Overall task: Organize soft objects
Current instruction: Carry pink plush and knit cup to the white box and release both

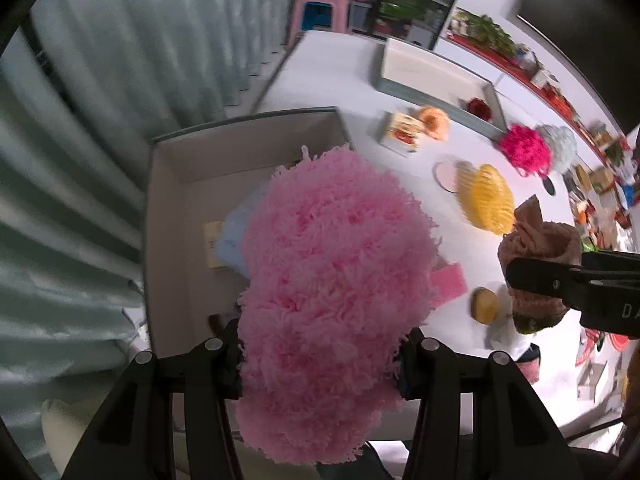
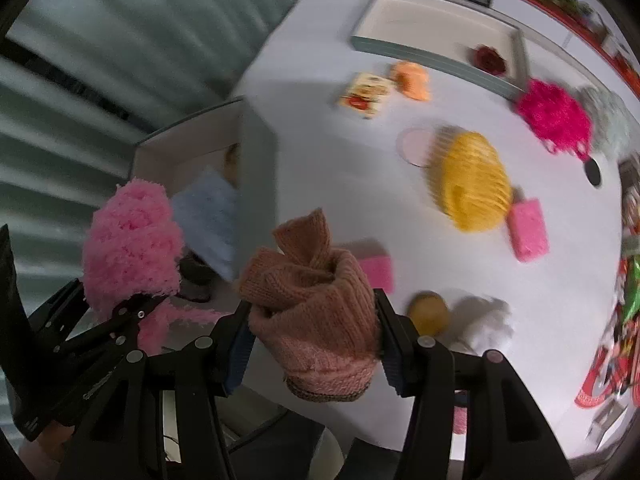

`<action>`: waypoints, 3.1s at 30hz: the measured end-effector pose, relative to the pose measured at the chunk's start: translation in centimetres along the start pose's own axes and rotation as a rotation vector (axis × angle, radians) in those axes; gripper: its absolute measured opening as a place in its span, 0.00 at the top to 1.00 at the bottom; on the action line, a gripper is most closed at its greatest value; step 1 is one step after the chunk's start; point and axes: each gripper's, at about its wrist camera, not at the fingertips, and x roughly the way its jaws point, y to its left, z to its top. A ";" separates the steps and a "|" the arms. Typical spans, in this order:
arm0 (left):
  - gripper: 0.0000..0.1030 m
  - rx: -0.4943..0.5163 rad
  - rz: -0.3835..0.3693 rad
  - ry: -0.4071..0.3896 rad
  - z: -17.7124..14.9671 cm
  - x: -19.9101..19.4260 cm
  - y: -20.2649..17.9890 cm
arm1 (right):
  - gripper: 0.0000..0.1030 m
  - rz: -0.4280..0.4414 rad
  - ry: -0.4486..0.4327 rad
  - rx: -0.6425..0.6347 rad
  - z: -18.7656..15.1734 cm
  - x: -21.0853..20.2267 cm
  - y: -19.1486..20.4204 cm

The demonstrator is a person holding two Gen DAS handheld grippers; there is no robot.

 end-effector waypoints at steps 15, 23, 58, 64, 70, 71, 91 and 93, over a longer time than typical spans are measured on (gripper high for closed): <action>0.48 -0.095 0.040 0.005 -0.9 -0.1 5.0 | 0.44 0.045 0.035 -0.144 0.9 2.2 6.9; 0.48 -0.101 0.035 0.001 -0.8 -0.1 6.0 | 0.44 0.042 0.048 -0.172 1.1 2.5 8.5; 0.48 -0.108 0.043 -0.049 5.2 1.2 9.0 | 0.44 0.020 0.044 -0.196 4.2 2.9 10.6; 0.48 -0.103 0.047 -0.043 6.8 2.0 9.0 | 0.44 0.020 0.058 -0.201 4.4 3.8 11.1; 0.48 -0.083 0.054 -0.027 7.3 3.0 8.8 | 0.44 0.018 0.076 -0.198 4.2 4.4 10.9; 0.48 -0.083 0.053 -0.024 7.3 3.1 8.8 | 0.44 0.017 0.076 -0.196 4.2 4.5 10.9; 0.48 -0.077 0.055 0.036 7.3 5.9 8.8 | 0.44 -0.002 0.118 -0.184 4.4 6.6 10.8; 0.48 -0.079 0.054 0.040 7.4 6.0 8.9 | 0.44 -0.002 0.122 -0.188 4.4 6.8 11.0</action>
